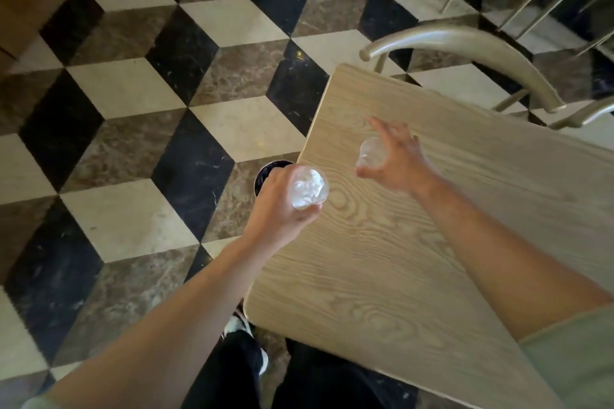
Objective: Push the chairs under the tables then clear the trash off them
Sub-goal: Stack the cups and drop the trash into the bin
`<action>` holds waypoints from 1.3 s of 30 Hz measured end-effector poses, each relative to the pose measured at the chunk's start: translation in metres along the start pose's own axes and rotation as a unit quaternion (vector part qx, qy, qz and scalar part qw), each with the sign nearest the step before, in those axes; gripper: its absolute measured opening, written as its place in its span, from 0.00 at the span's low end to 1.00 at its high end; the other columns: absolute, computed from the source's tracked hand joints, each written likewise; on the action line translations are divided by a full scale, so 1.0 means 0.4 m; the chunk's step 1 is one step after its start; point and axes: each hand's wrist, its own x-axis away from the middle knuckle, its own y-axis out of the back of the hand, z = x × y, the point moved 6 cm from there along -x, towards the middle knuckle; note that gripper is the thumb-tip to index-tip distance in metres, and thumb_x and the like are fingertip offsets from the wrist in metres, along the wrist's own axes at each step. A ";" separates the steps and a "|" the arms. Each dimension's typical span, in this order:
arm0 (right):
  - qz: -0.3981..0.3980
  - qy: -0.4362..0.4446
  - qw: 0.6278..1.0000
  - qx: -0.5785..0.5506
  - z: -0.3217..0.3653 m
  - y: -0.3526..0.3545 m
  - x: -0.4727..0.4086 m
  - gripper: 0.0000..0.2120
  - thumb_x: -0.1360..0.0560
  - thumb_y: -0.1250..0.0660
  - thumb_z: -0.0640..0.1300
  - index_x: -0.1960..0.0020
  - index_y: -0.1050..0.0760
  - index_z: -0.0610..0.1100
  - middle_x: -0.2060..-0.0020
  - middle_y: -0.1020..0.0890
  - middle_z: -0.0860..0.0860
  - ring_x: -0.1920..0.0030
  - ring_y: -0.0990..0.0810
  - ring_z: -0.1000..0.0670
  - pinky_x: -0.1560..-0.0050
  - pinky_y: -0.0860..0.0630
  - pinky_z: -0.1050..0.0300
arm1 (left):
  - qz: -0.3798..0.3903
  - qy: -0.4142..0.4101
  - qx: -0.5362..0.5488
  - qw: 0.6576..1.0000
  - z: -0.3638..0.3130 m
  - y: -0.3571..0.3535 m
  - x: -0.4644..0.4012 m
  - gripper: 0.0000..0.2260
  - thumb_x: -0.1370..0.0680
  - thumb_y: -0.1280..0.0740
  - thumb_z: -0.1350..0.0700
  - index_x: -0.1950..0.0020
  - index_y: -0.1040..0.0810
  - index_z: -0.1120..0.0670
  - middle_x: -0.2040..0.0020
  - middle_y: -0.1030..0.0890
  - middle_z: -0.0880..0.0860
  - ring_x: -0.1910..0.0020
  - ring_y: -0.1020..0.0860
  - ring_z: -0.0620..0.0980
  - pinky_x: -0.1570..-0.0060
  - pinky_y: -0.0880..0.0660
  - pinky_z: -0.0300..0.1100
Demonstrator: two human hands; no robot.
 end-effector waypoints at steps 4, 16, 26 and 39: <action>-0.077 0.053 0.988 -0.123 0.099 -0.007 0.038 0.30 0.28 0.23 0.53 0.29 0.27 0.50 0.39 0.19 0.48 0.45 0.17 0.49 0.45 0.21 0.55 | 0.030 -0.013 -0.007 0.999 0.074 0.042 -0.038 0.26 0.28 0.21 0.56 0.32 0.25 0.51 0.38 0.24 0.52 0.40 0.31 0.44 0.44 0.37 0.23; 0.161 -0.001 0.967 -0.195 0.569 -0.313 0.082 0.23 0.25 0.30 0.65 0.34 0.19 0.55 0.19 0.40 0.56 0.23 0.34 0.52 0.38 0.31 0.69 | 0.117 -0.067 0.041 0.990 0.299 0.315 -0.073 0.26 0.27 0.24 0.50 0.31 0.25 0.45 0.36 0.27 0.48 0.38 0.30 0.41 0.39 0.33 0.32; 0.468 -0.079 0.879 0.046 0.839 -0.404 0.091 0.09 0.24 0.34 0.40 0.46 0.25 0.37 0.60 0.13 0.40 0.69 0.13 0.49 0.50 0.15 0.49 | 0.124 -0.240 -0.142 0.952 0.407 0.553 -0.077 0.31 0.32 0.23 0.48 0.30 0.27 0.49 0.41 0.21 0.53 0.41 0.27 0.55 0.46 0.23 0.51; 0.234 -0.058 0.943 -0.227 0.780 -0.394 0.003 0.25 0.20 0.31 0.47 0.24 0.31 0.55 0.47 0.15 0.48 0.65 0.12 0.48 0.60 0.14 0.53 | 0.184 0.004 0.025 0.983 0.524 0.480 -0.170 0.31 0.27 0.21 0.48 0.27 0.29 0.42 0.33 0.26 0.47 0.32 0.32 0.47 0.30 0.32 0.54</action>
